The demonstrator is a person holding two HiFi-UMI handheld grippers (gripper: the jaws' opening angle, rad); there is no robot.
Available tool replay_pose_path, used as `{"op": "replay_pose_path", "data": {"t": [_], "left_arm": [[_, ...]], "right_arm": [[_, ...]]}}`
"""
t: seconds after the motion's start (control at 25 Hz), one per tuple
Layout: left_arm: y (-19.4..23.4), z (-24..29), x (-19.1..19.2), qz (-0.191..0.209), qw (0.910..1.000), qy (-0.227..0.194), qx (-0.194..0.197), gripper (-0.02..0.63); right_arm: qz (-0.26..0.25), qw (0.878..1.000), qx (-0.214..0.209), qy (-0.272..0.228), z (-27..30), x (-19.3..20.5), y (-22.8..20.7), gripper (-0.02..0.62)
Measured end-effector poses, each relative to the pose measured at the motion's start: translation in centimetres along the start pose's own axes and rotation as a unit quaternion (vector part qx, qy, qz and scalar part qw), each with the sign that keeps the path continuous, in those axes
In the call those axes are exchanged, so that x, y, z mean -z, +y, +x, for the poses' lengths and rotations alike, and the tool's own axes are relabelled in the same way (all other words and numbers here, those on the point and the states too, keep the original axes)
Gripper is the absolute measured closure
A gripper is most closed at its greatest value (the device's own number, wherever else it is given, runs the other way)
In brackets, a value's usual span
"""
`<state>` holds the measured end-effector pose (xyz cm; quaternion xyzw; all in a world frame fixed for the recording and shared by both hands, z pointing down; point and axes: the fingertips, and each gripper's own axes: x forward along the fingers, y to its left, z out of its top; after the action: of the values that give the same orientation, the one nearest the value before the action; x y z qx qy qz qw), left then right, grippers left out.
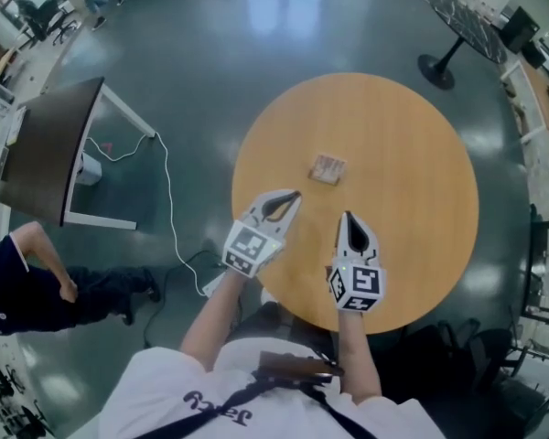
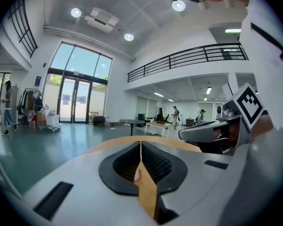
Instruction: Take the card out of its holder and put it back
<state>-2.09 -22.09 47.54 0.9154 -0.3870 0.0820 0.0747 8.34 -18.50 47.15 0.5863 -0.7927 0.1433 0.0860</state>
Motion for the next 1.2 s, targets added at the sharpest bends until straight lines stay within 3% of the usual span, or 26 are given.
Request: {"op": "replay_pose_path", "data": {"t": [0.28,0.6,0.88,0.96,1.0,1.2], "left_arm": [[3.8,2.4,2.6,0.013,0.9989,0.043,0.012,0.594],[5.2,5.7,5.6,0.032,0.9941,0.086,0.057,0.576],[4.8,9.3,7.2,0.05,0.9833,0.124,0.124,0.432],[4.0,10.3,7.9,0.043,0.9758,0.142,0.161,0.294],[3.8,10.8,8.3,0.042,0.9721,0.151,0.175,0.269],[4.1,13.0,9.6,0.053,0.9626,0.163,0.21,0.265]], "right_arm": [[0.005,1.0,0.001,0.028,2.4,1.3,-2.0,0.575],[0.013,0.998,-0.003,0.062,3.5,2.9,-3.6,0.575],[0.017,0.997,-0.001,0.075,4.4,3.7,-5.8,0.575],[0.018,0.997,0.0,0.08,4.5,4.1,-6.4,0.575],[0.019,0.996,0.002,0.082,4.6,4.3,-6.7,0.575],[0.024,0.995,0.002,0.097,5.2,5.4,-7.3,0.575]]}}
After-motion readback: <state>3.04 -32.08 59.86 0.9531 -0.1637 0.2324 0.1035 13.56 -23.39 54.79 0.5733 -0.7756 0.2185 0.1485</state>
